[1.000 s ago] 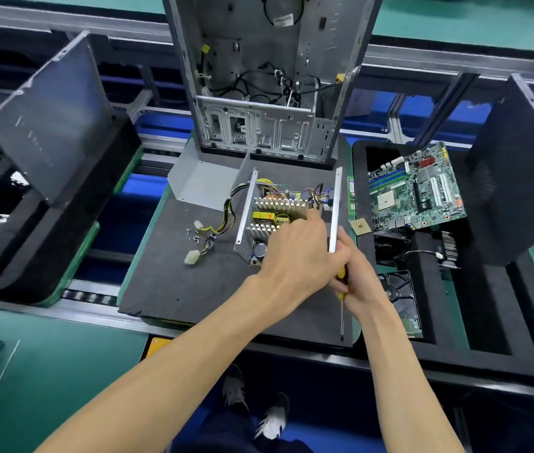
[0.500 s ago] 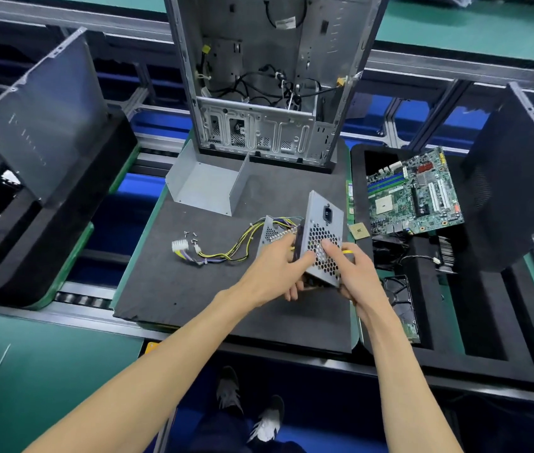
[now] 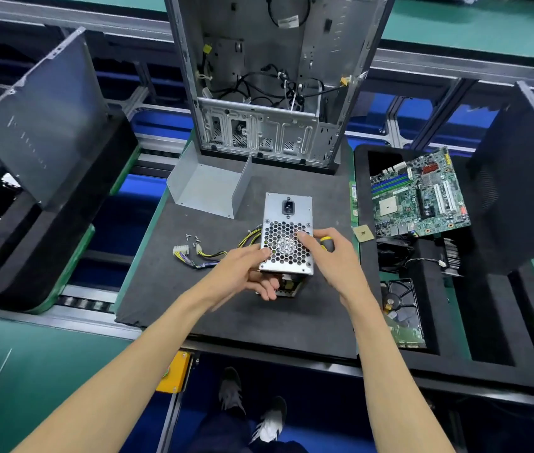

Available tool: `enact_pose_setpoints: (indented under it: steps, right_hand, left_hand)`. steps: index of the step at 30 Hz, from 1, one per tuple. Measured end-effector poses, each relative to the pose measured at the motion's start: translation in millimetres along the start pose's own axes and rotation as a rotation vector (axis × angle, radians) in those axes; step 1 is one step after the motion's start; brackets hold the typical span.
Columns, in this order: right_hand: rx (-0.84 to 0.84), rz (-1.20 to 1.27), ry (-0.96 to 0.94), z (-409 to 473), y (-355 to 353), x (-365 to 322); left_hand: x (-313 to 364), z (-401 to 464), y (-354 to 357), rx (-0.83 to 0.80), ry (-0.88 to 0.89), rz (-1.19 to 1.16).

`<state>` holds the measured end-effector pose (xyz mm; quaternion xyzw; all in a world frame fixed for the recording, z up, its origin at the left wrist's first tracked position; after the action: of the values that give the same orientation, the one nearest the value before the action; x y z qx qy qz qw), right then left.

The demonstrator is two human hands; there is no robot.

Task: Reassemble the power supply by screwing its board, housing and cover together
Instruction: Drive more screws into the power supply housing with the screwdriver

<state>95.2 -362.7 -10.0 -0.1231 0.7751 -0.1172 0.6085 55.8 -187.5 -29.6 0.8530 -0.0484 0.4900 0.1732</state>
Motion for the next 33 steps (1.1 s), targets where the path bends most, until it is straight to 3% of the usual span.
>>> enact_pose_setpoints:
  steps: [4,7,9,13,17,20,26,29,33]
  right_hand:
    - [-0.031,-0.039,0.016,1,0,-4]
    - [0.085,0.009,0.000,4,-15,-13]
    - [0.126,0.240,0.025,6,-21,-21]
    - [-0.016,0.835,0.149,8,-3,-47]
    - [-0.133,1.067,0.255,6,29,-66]
    - [-0.188,0.992,0.251,10,53,-74]
    - [-0.175,0.612,0.116,25,82,-85]
    - [-0.092,0.508,0.059,35,88,-93]
    - [-0.009,0.437,-0.017,47,93,-101]
  left_hand:
    - [-4,-5,-5,-0.056,-0.021,-0.018]
    - [-6,-1,-10,-0.004,-0.050,0.042]
    - [-4,1,-11,0.027,-0.051,0.094]
    - [3,3,-17,0.080,-0.033,0.182]
    - [9,3,-23,0.083,-0.024,0.228]
    - [13,5,-50,0.209,0.017,0.239]
    - [20,-13,-154,0.754,0.093,0.572]
    - [15,-16,-190,0.840,0.037,0.683]
    - [10,-4,-212,0.819,0.012,0.772]
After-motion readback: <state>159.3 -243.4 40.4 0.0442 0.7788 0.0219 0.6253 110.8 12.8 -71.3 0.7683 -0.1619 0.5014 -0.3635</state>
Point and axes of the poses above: each hand's wrist, its own z-axis towards the middle knuckle, its own y-axis out of the palm, x = y × z, the point moved 9 cm from there along z, towards the middle knuckle, and after that the axes turned 4 degrees about -y, right-handed, at the moved point
